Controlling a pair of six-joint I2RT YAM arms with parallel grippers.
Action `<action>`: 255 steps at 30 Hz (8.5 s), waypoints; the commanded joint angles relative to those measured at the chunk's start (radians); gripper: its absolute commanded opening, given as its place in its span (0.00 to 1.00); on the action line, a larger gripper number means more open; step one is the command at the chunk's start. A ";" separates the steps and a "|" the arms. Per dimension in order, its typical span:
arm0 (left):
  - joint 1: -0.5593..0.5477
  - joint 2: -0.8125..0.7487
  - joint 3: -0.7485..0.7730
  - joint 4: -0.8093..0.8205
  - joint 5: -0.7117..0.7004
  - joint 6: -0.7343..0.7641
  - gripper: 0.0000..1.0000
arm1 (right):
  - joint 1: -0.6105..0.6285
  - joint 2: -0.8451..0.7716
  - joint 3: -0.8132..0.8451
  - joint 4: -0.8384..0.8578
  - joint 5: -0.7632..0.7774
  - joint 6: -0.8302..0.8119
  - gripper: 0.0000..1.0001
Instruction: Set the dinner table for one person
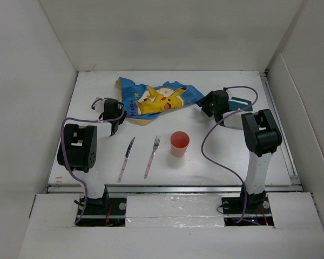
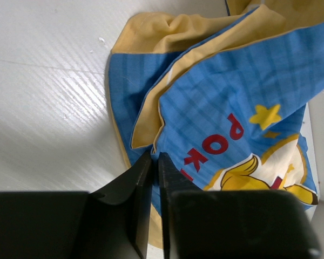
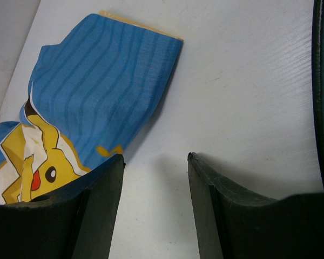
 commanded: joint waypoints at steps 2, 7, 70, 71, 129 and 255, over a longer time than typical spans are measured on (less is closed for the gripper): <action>-0.002 -0.026 0.048 0.010 -0.020 0.012 0.00 | -0.013 0.024 0.049 0.074 -0.001 -0.009 0.58; -0.011 -0.123 0.030 -0.001 -0.054 0.061 0.00 | -0.022 0.049 0.087 0.038 0.013 0.013 0.66; -0.022 -0.434 -0.089 0.126 -0.084 0.005 0.00 | 0.058 -0.043 0.476 -0.622 0.355 -0.172 0.00; -0.022 -0.469 -0.073 0.122 -0.084 0.018 0.00 | 0.058 -0.090 0.456 -0.603 0.358 -0.197 0.00; 0.127 -0.095 -0.229 0.652 0.391 0.037 0.00 | -0.123 -0.312 -0.070 -0.066 -0.222 -0.408 0.00; -0.082 -1.020 -0.043 -0.546 0.376 0.670 0.29 | 0.180 -0.311 -0.212 0.632 0.156 0.445 0.00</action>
